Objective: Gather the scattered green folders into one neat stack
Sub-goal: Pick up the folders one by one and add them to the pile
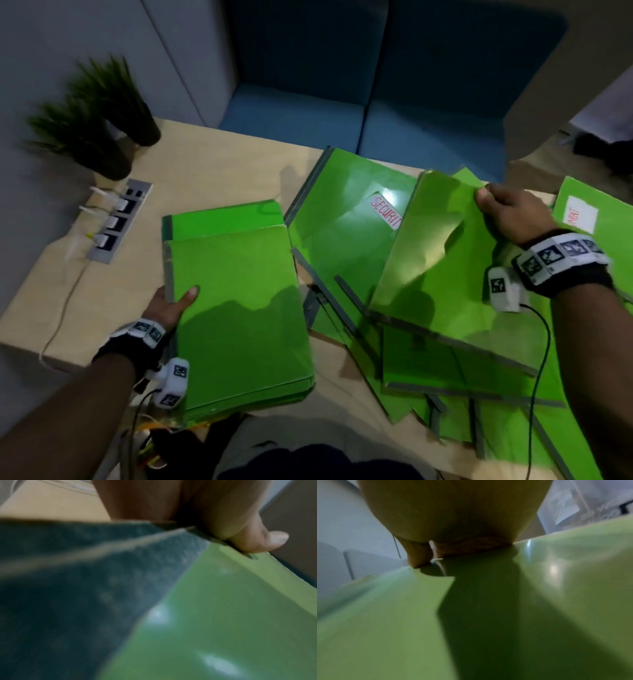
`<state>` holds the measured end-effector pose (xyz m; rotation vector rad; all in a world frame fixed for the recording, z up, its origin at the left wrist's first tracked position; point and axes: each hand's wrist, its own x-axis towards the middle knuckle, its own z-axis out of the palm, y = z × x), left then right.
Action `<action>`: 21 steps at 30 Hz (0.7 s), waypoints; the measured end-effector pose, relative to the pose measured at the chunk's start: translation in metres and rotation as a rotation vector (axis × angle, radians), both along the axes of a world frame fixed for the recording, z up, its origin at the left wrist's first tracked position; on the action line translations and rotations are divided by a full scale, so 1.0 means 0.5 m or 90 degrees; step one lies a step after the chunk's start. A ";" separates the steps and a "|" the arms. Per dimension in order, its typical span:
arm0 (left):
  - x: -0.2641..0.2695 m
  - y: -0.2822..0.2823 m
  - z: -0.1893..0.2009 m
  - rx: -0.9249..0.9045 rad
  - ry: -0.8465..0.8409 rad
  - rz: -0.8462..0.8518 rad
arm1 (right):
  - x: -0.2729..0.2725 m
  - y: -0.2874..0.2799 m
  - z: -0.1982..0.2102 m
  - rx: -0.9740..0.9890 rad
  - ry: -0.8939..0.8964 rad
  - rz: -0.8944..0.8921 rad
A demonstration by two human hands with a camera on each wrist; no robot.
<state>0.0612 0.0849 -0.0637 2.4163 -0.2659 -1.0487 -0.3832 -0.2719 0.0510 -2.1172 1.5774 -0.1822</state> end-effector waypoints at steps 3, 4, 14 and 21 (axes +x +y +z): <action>0.006 0.004 0.002 -0.002 0.011 0.000 | 0.102 0.035 0.006 -0.015 -0.062 -0.010; 0.007 0.006 0.002 -0.003 0.012 -0.006 | 0.144 0.055 -0.002 0.003 -0.101 -0.017; 0.015 0.012 0.015 -0.044 0.059 0.021 | 0.449 0.336 -0.211 0.324 -0.107 -0.139; 0.023 0.014 0.034 -0.007 0.095 -0.042 | 0.496 0.395 -0.242 0.242 0.044 -0.083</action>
